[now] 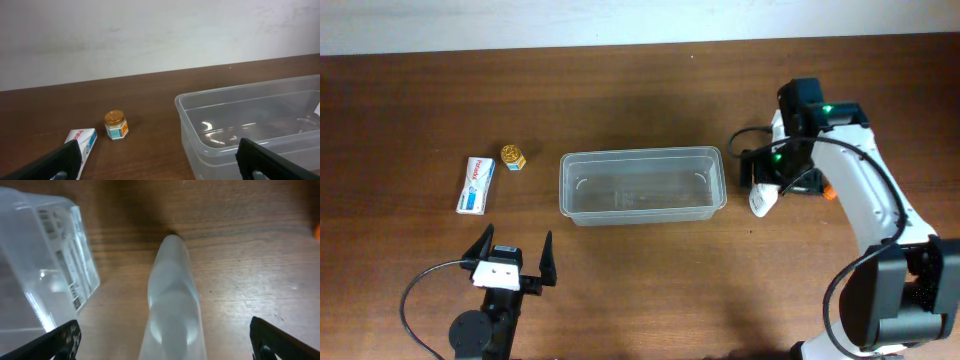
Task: Pack container
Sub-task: 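Reach right gripper to the white squeeze bottle and grasp it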
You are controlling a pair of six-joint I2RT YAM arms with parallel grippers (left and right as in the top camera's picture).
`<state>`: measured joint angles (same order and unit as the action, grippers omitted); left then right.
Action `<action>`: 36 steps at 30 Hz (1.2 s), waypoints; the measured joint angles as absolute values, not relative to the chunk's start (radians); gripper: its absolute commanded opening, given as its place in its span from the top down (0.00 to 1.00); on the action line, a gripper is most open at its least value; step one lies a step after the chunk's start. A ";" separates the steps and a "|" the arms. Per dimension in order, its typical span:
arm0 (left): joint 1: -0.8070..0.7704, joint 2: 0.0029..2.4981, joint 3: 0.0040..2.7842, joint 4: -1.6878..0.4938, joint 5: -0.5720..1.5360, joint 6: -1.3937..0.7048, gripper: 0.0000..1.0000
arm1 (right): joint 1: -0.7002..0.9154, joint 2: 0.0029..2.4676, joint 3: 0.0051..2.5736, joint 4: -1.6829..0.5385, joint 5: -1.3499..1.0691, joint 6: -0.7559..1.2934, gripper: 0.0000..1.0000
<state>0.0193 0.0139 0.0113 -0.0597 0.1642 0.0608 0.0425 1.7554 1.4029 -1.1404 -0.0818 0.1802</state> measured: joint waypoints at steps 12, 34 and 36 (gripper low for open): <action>0.019 0.014 0.011 -0.060 0.164 0.061 0.01 | 0.042 1.755 1.269 -0.960 -0.019 0.181 0.17; 0.019 0.014 0.011 -0.060 0.164 0.061 0.01 | 0.042 1.755 1.254 -0.939 0.000 0.183 0.95; 0.019 0.014 0.011 -0.060 0.164 0.061 0.01 | 0.042 1.755 1.262 -0.984 0.000 0.184 0.95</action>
<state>0.0193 0.0139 0.0113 -0.0597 0.1642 0.0608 0.0422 1.7554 1.2617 -0.9840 0.0002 0.1837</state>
